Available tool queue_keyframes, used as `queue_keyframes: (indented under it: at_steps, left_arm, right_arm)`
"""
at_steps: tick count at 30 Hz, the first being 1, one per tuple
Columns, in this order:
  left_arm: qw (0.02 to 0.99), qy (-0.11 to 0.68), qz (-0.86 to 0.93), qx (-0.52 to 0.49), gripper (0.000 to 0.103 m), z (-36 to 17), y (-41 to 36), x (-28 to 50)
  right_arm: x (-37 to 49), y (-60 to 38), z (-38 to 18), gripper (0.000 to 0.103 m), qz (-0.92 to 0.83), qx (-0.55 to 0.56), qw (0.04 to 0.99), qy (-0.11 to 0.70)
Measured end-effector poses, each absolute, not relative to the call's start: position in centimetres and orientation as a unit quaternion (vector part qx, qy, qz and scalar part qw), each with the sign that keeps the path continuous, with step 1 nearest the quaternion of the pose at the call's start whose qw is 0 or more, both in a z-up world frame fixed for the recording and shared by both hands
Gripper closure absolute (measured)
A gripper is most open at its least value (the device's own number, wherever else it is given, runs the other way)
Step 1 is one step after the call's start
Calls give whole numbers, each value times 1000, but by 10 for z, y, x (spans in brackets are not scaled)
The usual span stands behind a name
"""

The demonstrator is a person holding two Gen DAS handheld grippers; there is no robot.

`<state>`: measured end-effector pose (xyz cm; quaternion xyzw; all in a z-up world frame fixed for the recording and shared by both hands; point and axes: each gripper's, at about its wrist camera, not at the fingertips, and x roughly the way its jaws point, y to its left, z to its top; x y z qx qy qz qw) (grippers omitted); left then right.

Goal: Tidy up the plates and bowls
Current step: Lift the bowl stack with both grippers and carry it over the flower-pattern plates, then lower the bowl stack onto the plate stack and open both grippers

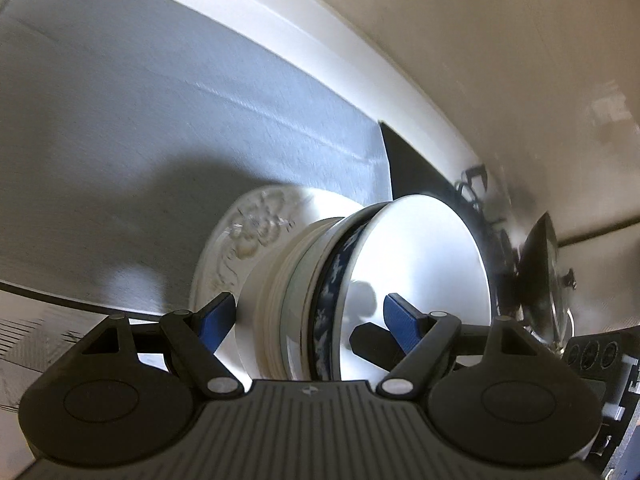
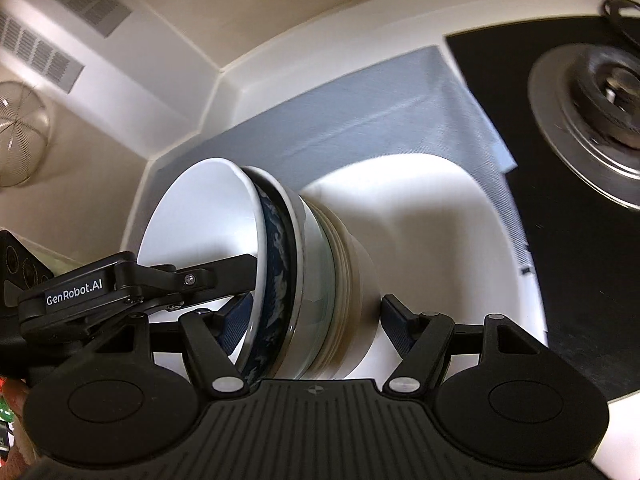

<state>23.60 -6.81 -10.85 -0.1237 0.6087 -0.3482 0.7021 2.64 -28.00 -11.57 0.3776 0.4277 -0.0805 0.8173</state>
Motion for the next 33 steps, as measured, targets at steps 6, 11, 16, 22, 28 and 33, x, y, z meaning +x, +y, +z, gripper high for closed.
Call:
queue_keyframes:
  at_steps: [6, 11, 16, 22, 28, 33]
  left_arm:
    - [697, 619, -344, -111, 18, -119, -89, 231]
    - [701, 614, -350, -93, 21, -122, -110, 226]
    - [711, 604, -351, -84, 21, -122, -124, 224]
    - [724, 597, -337, -84, 14, -119, -120, 223]
    - [788, 540, -296, -24, 0, -90, -108, 209]
    - [828, 495, -260, 38, 0, -56, -99, 188]
  right_arm:
    - [19, -292, -130, 31, -86, 392, 807, 433]
    - [18, -299, -136, 32, -96, 382, 807, 440]
    - [17, -308, -143, 36, -98, 395, 801, 438]
    - [20, -313, -145, 35, -85, 391, 804, 439]
    - [18, -308, -131, 17, -76, 335, 836, 428]
    - [9, -300, -114, 11, -67, 287, 865, 406]
